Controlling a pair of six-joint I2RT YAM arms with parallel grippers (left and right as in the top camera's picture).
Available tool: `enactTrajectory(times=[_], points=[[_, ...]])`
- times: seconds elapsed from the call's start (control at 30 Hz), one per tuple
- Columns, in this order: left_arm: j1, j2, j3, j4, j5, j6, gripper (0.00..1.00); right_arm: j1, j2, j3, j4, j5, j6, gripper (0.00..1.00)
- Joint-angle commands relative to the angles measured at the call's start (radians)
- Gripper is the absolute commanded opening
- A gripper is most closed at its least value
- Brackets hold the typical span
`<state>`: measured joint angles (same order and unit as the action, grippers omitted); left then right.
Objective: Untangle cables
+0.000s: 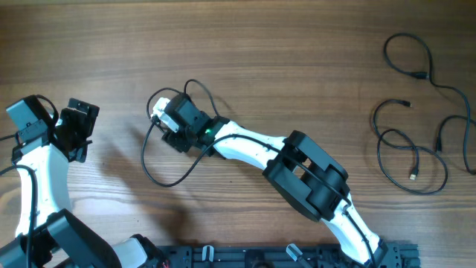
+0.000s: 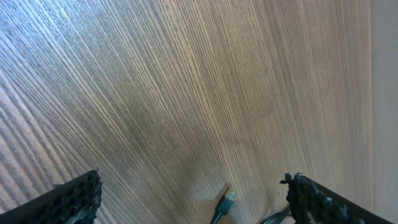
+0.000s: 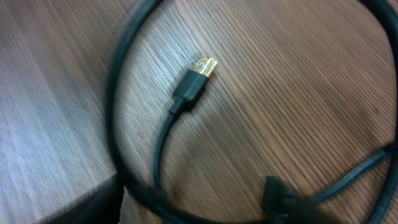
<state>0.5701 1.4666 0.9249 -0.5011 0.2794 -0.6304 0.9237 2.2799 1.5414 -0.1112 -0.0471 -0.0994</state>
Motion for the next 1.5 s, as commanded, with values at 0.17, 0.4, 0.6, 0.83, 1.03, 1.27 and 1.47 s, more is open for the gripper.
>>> enactTrajectory(times=[0.17,0.4,0.6,0.83,1.03,1.27,1.47], points=[[0.005,-0.008,0.009,0.002,0.008,-0.006,1.0,-0.002,0.009,0.001,-0.197,0.27,-0.108,0.43],[0.005,-0.008,0.009,0.002,0.008,-0.006,1.0,-0.002,0.009,0.001,-0.437,-0.043,-0.107,0.46],[0.005,-0.008,0.009,0.002,0.008,-0.006,1.0,-0.002,0.009,0.001,-0.473,-0.09,-0.099,0.57],[0.005,-0.008,0.009,0.002,0.008,-0.006,1.0,-0.002,0.009,0.001,-0.475,-0.089,-0.1,0.17],[0.005,-0.008,0.009,0.002,0.008,-0.006,1.0,-0.013,-0.034,0.014,-0.52,-0.029,-0.048,0.04],[0.005,-0.008,0.009,0.002,0.008,-0.006,1.0,-0.163,-0.351,0.047,-0.633,-0.211,0.056,0.04],[0.005,-0.008,0.009,0.002,0.008,-0.006,1.0,-0.479,-0.445,0.047,-0.711,-0.055,0.13,0.04]])
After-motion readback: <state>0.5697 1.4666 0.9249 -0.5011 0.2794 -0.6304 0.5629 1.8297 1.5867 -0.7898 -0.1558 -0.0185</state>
